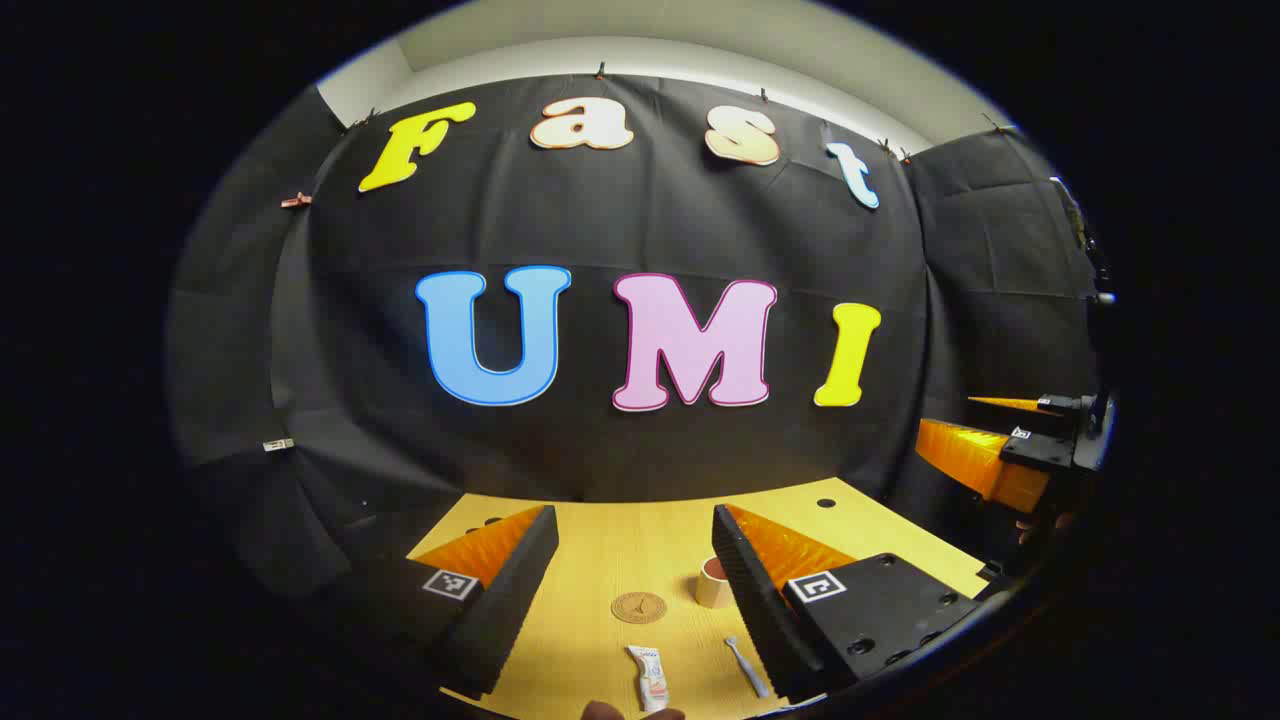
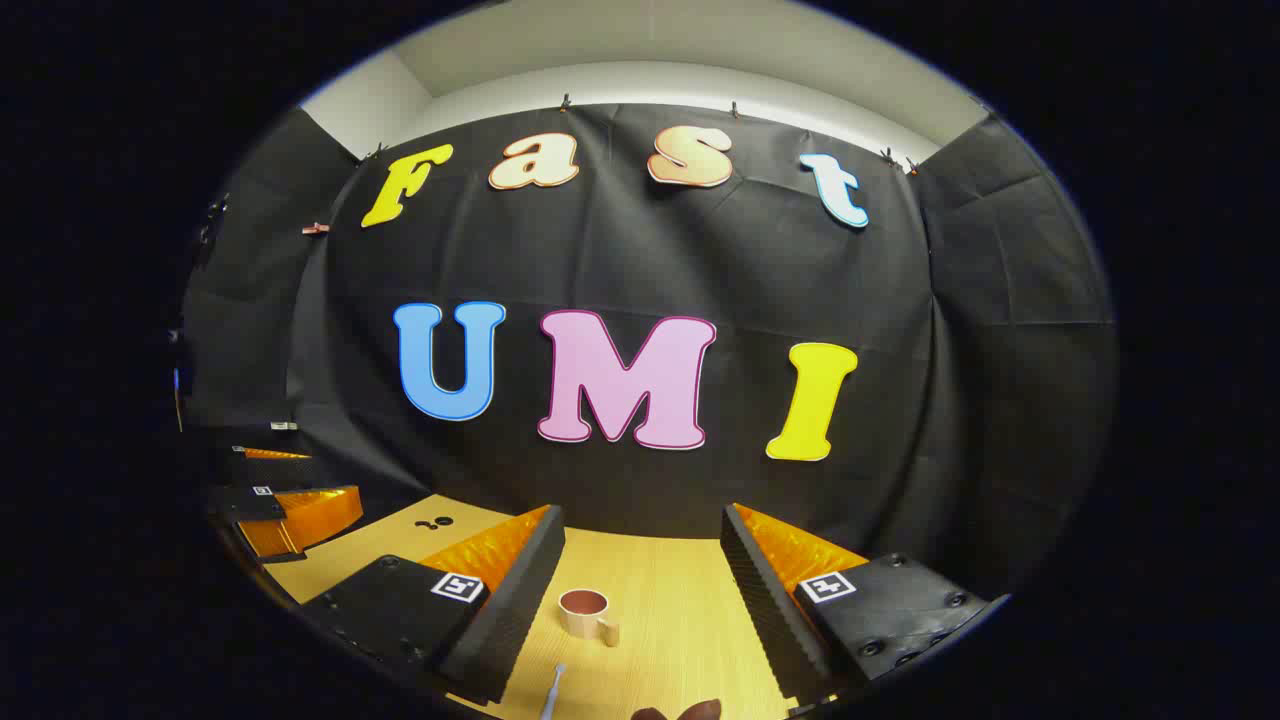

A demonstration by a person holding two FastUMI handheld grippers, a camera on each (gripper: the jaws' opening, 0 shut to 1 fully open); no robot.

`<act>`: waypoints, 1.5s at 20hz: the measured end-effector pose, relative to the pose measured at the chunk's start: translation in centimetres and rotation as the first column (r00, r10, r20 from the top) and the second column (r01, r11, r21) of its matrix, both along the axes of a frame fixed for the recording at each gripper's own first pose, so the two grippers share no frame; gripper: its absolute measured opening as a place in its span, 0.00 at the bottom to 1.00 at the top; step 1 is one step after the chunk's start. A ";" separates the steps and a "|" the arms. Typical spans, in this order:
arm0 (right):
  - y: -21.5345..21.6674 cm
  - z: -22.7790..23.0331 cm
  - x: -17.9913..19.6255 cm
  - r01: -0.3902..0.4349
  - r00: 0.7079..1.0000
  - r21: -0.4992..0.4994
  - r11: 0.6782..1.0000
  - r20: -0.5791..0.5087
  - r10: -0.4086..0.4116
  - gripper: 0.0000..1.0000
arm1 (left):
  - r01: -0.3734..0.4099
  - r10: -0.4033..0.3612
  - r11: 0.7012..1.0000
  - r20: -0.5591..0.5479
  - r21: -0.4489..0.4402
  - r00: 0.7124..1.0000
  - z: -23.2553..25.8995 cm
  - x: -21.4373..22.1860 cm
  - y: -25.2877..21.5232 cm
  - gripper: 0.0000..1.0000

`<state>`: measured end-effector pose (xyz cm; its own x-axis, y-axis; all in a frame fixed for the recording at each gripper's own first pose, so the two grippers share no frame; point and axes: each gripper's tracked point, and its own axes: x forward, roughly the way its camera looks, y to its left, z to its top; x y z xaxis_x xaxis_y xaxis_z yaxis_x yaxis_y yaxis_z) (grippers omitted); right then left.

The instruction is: Put the toothbrush and toothpaste on the desktop into the cup, then pick up the cup and place it on the coaster on the desktop.

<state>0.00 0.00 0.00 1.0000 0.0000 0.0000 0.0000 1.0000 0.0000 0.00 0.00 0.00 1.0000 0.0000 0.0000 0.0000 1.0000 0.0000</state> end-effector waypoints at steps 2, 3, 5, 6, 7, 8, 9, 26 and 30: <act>-0.2 -0.2 0.4 -0.002 1.000 0.008 1.000 -0.003 0.002 0.97 | 0.001 -0.001 1.000 -0.009 0.002 1.000 -0.1 0.5 -0.2 0.96; -0.3 -0.2 0.6 0.000 1.000 0.009 1.000 -0.003 0.000 0.97 | 0.000 0.000 1.000 -0.006 0.005 1.000 0.1 0.6 -0.3 0.96; -0.5 -0.4 0.9 0.000 1.000 0.007 1.000 -0.008 0.000 0.97 | 0.004 -0.004 1.000 0.000 0.013 1.000 0.2 1.0 -0.7 0.96; -0.6 -0.6 0.9 -0.002 1.000 0.006 1.000 -0.013 0.002 0.97 | 0.006 -0.006 1.000 0.000 0.019 1.000 0.1 1.1 -0.8 0.96; -0.7 -0.8 1.1 -0.003 1.000 0.004 1.000 -0.018 0.003 0.97 | 0.005 -0.005 1.000 -0.001 0.024 1.000 0.1 1.2 -1.0 0.96; -0.6 -1.0 1.1 -0.005 1.000 0.005 1.000 -0.023 0.005 0.97 | 0.006 -0.006 1.000 -0.004 0.026 1.000 -0.2 1.2 -1.0 0.96; -0.6 -1.1 1.2 -0.009 1.000 0.006 1.000 -0.028 0.009 0.97 | 0.007 -0.007 1.000 -0.008 0.027 1.000 -0.3 1.3 -1.1 0.96; -1.5 -6.9 1.0 -0.004 0.986 -0.010 1.000 -0.166 0.003 0.97 | 0.088 -0.070 0.996 -0.462 0.016 0.884 -18.8 5.7 -4.9 0.96; -2.2 -8.1 0.8 0.003 0.980 -0.013 1.000 -0.198 -0.006 0.98 | 0.052 -0.034 0.999 -0.608 0.011 0.793 -26.2 6.2 -4.8 0.95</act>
<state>0.82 -2.20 -8.11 0.9803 -0.0056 -0.1976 0.0031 0.9999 -0.0128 6.19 -4.81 -26.20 0.7934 -0.0342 -0.6077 0.0518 0.9986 0.0114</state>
